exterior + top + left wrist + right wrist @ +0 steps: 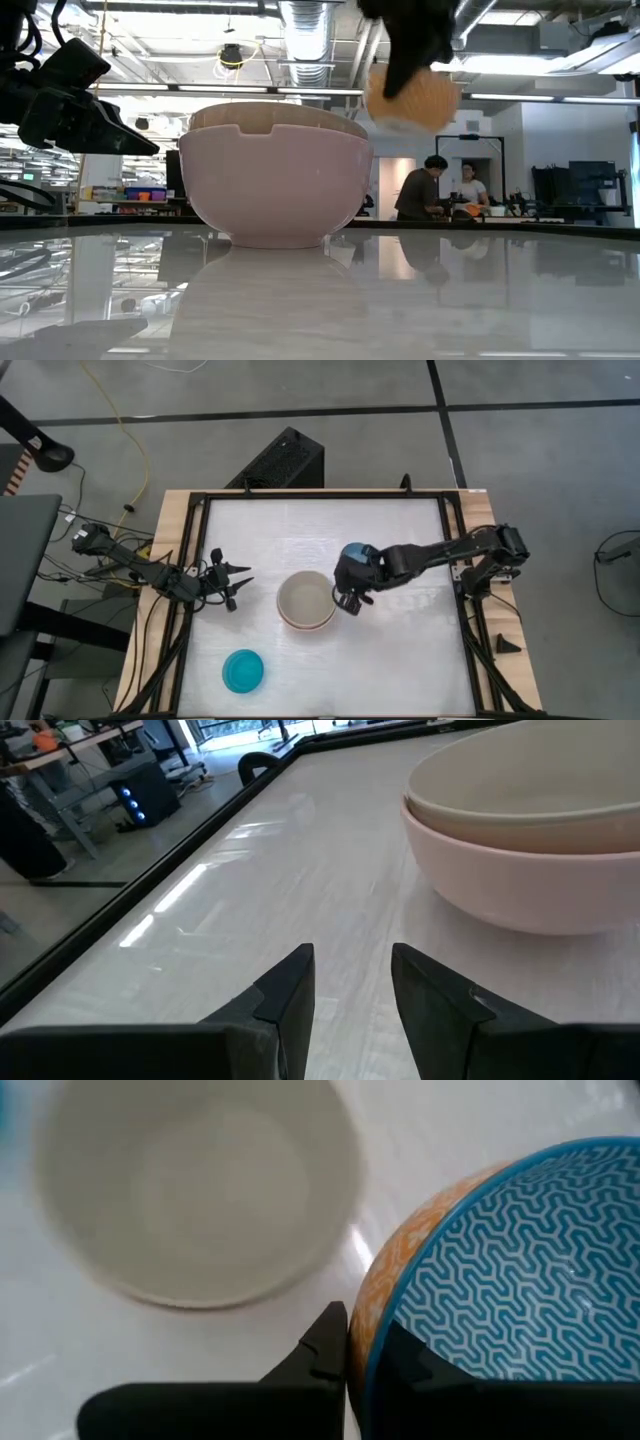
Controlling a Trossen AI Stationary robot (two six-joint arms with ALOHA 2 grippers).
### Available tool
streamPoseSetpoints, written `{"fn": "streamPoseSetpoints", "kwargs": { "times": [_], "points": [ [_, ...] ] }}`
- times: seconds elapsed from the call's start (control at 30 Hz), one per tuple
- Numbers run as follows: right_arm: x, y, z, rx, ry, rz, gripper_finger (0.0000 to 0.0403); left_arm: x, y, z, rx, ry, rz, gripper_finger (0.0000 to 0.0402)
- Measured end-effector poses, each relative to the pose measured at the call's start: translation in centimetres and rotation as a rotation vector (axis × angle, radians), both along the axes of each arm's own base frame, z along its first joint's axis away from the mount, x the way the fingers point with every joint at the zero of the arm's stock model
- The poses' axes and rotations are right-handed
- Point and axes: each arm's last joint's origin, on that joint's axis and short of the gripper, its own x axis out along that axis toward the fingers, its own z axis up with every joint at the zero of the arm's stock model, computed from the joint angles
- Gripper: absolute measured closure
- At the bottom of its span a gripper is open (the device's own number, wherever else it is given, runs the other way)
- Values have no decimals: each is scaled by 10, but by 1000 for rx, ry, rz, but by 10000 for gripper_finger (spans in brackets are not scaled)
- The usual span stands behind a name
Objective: Nest bowls inside each other
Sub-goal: Stack the blue patterned bowl on the white bowl
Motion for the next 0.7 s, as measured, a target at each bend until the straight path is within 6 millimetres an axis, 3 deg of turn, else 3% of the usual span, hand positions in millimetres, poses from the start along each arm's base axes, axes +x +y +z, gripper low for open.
{"fn": "streamPoseSetpoints", "kwargs": {
  "times": [0.23, 0.5, 0.7],
  "points": [
    [21, 35, 19, -21, -110, 133, 361, 0, 0, 0, -1, -1, 0, 276],
    [79, 69, 14, -91, -60, 307, 361, 0, 0, 0, -1, -2, 1, 276],
    [108, 78, 9, -126, 10, 355, 361, 0, 0, 0, 0, -2, 1, 276]
  ]
}}
